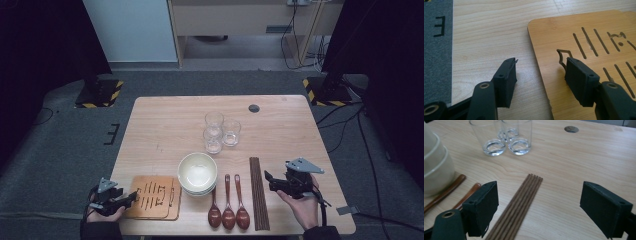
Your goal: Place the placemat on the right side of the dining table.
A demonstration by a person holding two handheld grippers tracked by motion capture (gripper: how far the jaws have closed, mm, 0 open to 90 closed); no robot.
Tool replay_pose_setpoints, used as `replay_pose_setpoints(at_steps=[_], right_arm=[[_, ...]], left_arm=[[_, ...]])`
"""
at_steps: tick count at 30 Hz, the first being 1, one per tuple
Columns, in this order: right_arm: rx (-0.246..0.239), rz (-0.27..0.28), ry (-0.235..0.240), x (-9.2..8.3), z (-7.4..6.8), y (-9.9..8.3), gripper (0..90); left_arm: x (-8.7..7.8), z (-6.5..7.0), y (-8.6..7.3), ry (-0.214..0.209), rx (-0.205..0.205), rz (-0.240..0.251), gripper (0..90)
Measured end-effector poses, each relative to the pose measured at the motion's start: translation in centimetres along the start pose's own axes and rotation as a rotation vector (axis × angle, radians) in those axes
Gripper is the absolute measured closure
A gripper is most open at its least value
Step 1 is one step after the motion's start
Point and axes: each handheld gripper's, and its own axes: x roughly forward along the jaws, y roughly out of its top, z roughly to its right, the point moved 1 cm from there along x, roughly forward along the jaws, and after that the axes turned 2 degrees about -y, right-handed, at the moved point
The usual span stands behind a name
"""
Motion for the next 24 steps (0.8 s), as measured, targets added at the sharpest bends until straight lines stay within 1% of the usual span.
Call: replay_pose_setpoints(at_steps=[2, 7, 14, 19, 24], right_arm=[[0.004, 0.009, 0.010, -0.1, -0.6, 0.3, 14.8], [-0.013, 0.036, 0.051, -0.3, -2.1, 0.9, 14.6], [-0.041, 0.048, 0.103, -0.5, -4.2, 1.4, 14.6], [-0.050, 0.047, 0.126, -0.6, -5.2, 1.7, 14.7], [-0.066, 0.047, 0.132, -0.5, -5.7, 1.7, 14.6]], left_arm=[[0.0, 0.0, 0.0, -0.002, -0.002, 0.000, 41.8], [0.0, 0.0, 0.0, -0.008, -0.003, 0.003, 43.1], [0.0, 0.0, -0.2, -0.011, -0.012, 0.010, 43.9], [0.0, 0.0, -0.2, -0.016, -0.012, 0.012, 44.9], [-0.1, 0.2, -0.1, -0.007, 0.005, 0.015, 47.5]])
